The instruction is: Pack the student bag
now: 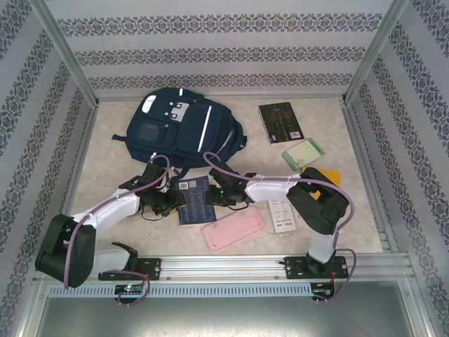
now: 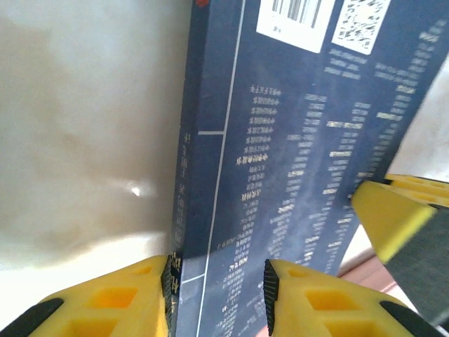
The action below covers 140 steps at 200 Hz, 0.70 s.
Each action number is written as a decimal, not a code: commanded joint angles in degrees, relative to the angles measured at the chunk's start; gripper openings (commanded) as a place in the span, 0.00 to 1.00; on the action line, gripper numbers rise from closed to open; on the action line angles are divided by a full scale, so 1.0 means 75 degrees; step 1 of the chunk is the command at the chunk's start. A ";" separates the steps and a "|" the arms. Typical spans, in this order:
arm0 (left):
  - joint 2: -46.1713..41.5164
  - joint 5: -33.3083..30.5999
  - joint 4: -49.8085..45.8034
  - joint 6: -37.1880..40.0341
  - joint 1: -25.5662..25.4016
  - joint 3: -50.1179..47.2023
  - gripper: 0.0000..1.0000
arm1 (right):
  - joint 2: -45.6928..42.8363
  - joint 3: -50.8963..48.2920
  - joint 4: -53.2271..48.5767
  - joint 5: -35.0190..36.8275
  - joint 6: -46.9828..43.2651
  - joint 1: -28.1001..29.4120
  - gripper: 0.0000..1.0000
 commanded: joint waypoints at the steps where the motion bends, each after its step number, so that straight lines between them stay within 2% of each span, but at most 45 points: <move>1: -0.0240 0.1787 0.2799 -0.0673 -0.0121 0.0055 0.38 | 0.0145 0.0039 0.0402 -0.0330 0.0013 0.0185 0.24; 31: -0.0224 0.1737 0.3035 -0.0862 -0.0064 -0.0059 0.37 | 0.0134 0.0034 0.0406 -0.0367 -0.0010 0.0139 0.23; 58: -0.0185 0.1775 0.3771 -0.1400 0.0032 -0.0404 0.36 | 0.0102 0.0040 0.0406 -0.0385 -0.0060 0.0093 0.23; 100: 0.0037 0.1086 0.1382 -0.0094 0.0035 0.0473 0.22 | 0.0027 0.0028 0.0396 -0.0432 -0.0112 -0.0029 0.24; 116: 0.0015 0.0926 0.0978 0.0157 0.0039 0.0664 0.17 | -0.0094 0.0010 0.0396 -0.0454 -0.0113 -0.0123 0.27; 140: -0.0055 0.0821 0.0799 0.0198 0.0046 0.0897 0.02 | -0.0449 -0.0043 0.0360 -0.0514 -0.0126 -0.0356 0.37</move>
